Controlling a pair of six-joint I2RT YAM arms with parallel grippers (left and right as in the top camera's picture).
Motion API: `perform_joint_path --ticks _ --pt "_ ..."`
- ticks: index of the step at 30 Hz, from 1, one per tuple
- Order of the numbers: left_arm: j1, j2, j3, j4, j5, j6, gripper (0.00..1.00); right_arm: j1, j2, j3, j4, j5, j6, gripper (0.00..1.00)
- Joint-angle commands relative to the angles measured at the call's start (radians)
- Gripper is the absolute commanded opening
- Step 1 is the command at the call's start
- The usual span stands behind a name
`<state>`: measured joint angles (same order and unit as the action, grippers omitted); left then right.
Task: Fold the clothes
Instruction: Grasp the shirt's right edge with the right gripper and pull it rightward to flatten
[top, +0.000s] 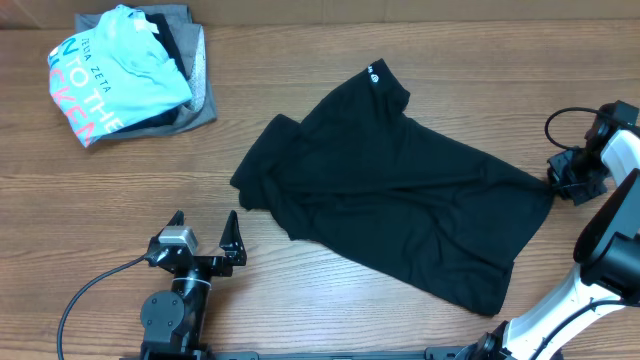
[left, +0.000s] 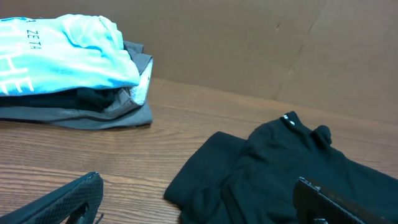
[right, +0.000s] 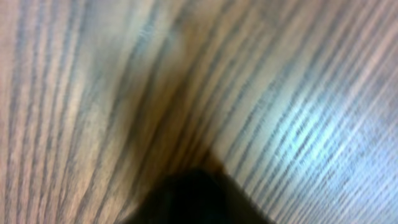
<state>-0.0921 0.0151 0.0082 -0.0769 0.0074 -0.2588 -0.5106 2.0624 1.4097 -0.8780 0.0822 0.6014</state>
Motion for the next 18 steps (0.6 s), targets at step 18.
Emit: perform_joint_path --ticks 18 --pt "-0.006 -0.010 -0.003 0.000 0.008 0.012 1.00 -0.005 0.031 0.093 0.364 -0.008 -0.034 0.04"
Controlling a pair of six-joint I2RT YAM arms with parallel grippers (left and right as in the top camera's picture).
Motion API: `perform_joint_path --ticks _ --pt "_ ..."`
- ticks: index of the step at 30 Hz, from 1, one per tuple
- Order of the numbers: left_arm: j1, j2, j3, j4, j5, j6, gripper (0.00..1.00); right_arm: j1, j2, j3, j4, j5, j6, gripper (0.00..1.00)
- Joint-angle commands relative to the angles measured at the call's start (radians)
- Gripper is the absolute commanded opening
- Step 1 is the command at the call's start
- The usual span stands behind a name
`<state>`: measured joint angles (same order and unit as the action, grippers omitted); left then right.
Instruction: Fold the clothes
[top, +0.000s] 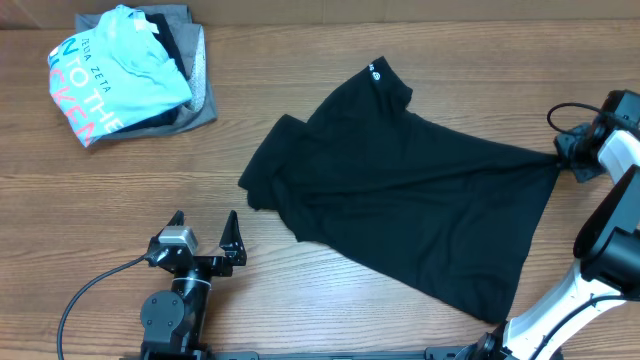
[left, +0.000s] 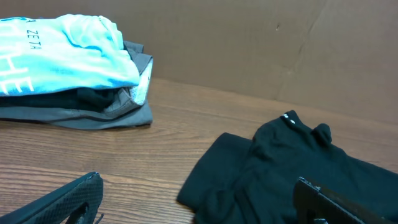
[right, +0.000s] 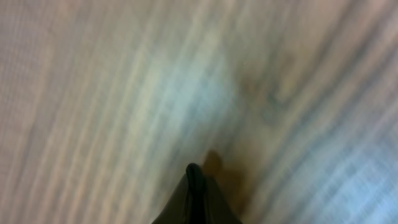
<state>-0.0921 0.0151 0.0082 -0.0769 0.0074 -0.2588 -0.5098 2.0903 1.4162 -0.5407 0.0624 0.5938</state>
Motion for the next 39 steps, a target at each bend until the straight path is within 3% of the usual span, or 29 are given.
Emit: perform_joint_path --ticks 1,6,7,8,9,10,21,39 --pt "-0.006 -0.010 -0.003 0.000 0.008 0.012 1.00 -0.008 0.003 0.114 0.025 0.011 -0.026 0.04" --pt "-0.006 -0.010 -0.003 0.000 0.008 0.012 1.00 -0.036 0.003 0.356 -0.054 0.001 -0.026 0.04" --pt "-0.006 -0.010 -0.003 0.000 0.008 0.012 1.00 -0.041 0.003 0.410 -0.081 -0.006 -0.026 0.10" --pt "-0.006 -0.010 -0.003 0.000 0.008 0.012 1.00 -0.044 0.003 0.469 -0.110 -0.018 -0.027 0.29" --pt "-0.006 -0.010 -0.003 0.000 0.008 0.012 1.00 -0.047 0.003 0.523 -0.144 -0.032 -0.037 0.68" --pt "-0.006 -0.010 -0.003 0.000 0.008 0.012 1.00 -0.047 0.003 0.568 -0.172 -0.050 -0.059 1.00" --pt "-0.006 -0.010 -0.003 0.000 0.008 0.012 1.00 -0.046 -0.004 0.847 -0.625 -0.129 -0.118 1.00" --pt "-0.006 -0.010 -0.003 0.000 0.008 0.012 1.00 -0.018 -0.298 0.861 -1.107 -0.176 -0.041 1.00"
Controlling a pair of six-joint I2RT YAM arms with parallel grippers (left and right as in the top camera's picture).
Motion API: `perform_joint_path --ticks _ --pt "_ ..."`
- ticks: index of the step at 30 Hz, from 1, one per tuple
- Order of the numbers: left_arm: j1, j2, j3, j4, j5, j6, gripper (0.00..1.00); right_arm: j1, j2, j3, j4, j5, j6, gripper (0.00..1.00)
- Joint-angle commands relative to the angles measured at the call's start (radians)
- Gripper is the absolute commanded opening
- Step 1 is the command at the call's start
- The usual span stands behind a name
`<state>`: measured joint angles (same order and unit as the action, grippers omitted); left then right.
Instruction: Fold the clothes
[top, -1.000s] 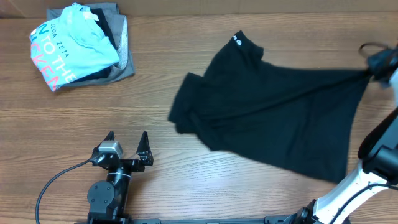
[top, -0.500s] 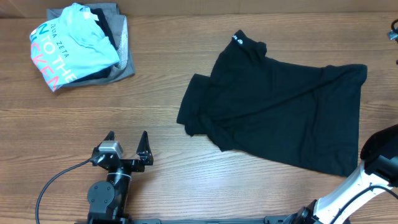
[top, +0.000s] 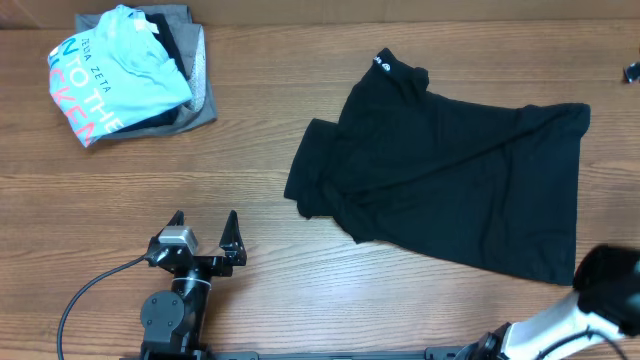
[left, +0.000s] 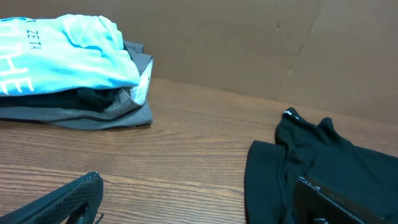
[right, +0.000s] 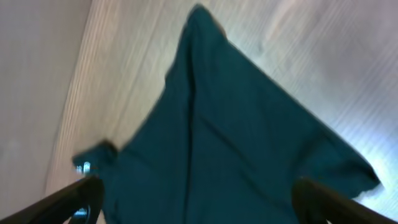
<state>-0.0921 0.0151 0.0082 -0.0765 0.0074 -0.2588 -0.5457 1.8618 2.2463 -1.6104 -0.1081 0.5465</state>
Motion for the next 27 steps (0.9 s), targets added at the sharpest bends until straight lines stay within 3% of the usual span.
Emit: perform_joint_path --ticks 1,8,12,17,23,27 --pt "-0.006 -0.010 -0.003 -0.001 0.008 0.012 1.00 0.024 -0.084 0.031 -0.065 -0.005 0.003 1.00" --pt "-0.006 -0.010 -0.003 0.001 0.018 0.003 1.00 0.095 -0.234 -0.041 -0.084 -0.013 -0.023 1.00" --pt "-0.006 -0.010 -0.003 0.005 0.064 -0.137 1.00 0.141 -0.339 -0.124 -0.084 0.020 -0.023 1.00" --pt "-0.007 -0.010 -0.003 0.006 0.071 -0.228 1.00 0.167 -0.499 -0.317 -0.082 0.030 -0.021 1.00" --pt "-0.006 -0.010 -0.002 0.032 0.298 -0.255 1.00 0.167 -0.676 -0.579 -0.018 0.018 0.008 1.00" --pt "-0.006 -0.010 0.001 0.029 0.322 -0.381 1.00 0.167 -0.723 -0.721 0.038 -0.010 0.007 1.00"
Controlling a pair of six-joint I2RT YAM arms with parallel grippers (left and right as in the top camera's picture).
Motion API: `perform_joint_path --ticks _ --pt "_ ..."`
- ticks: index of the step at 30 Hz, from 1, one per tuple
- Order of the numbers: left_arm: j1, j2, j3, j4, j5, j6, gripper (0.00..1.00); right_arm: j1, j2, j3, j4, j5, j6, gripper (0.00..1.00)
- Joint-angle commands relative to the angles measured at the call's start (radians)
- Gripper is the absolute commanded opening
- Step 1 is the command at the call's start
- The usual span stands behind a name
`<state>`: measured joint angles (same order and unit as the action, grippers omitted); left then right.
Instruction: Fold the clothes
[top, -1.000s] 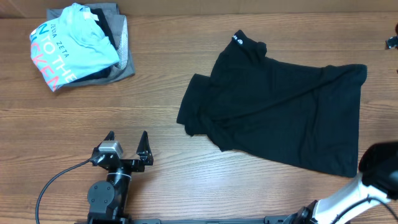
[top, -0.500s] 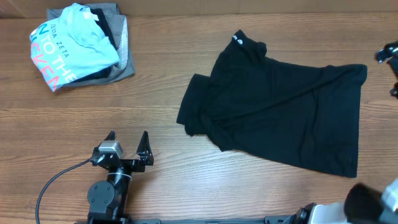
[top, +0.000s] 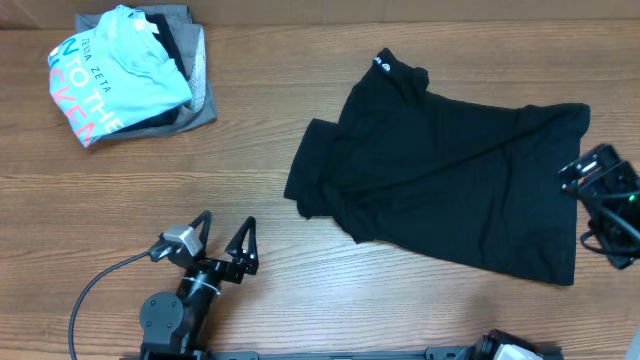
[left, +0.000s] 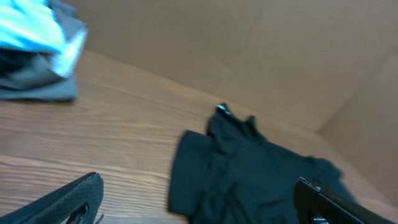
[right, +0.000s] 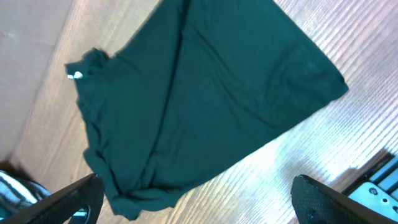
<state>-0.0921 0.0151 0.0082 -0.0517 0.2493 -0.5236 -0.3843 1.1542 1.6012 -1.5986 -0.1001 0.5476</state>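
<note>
A black shirt lies spread and rumpled on the right half of the wooden table, collar toward the far edge. My right gripper hangs open above the shirt's right edge. From high up, the right wrist view takes in the whole shirt with nothing between the fingers. At the near edge my left gripper stands open and empty, left of the shirt's sleeve. It faces the shirt from low over the table.
A pile of other clothes, a light blue printed shirt on top of grey and dark ones, lies at the far left corner. It also shows as the pile in the left wrist view. A cardboard wall backs the table.
My right gripper, nearly out of the overhead view before, now hangs over the shirt's right edge, still open. My left gripper has turned to the right toward the shirt. The shirt has not moved.
My right gripper was first shut on the shirt's right corner, with the shirt lying diagonally mid-table. It then held the corner farther right and back. Later the shirt lay shifted right and spread, let go. Now both grippers are open and the left one faces the shirt.
</note>
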Motion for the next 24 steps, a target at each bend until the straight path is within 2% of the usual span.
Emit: perform_joint_path --ticks 1,6,11,16,20,24 --pt "-0.006 -0.010 0.004 0.006 0.077 -0.133 1.00 0.006 -0.016 -0.109 0.043 -0.026 0.006 1.00" --pt "-0.007 -0.009 0.071 0.007 0.081 -0.128 1.00 0.006 0.005 -0.258 0.144 -0.048 0.006 1.00" --pt "-0.006 0.053 0.203 -0.049 0.073 -0.067 1.00 0.006 0.039 -0.346 0.223 -0.097 0.006 1.00" --pt "-0.007 0.267 0.401 -0.261 0.032 -0.028 1.00 0.006 0.069 -0.372 0.238 -0.115 0.006 1.00" --pt "-0.015 0.496 0.566 -0.349 0.058 0.048 1.00 0.006 0.071 -0.372 0.244 -0.115 0.006 1.00" --pt "-0.079 0.739 0.741 -0.436 0.100 0.108 1.00 0.006 0.071 -0.372 0.233 -0.115 0.002 1.00"
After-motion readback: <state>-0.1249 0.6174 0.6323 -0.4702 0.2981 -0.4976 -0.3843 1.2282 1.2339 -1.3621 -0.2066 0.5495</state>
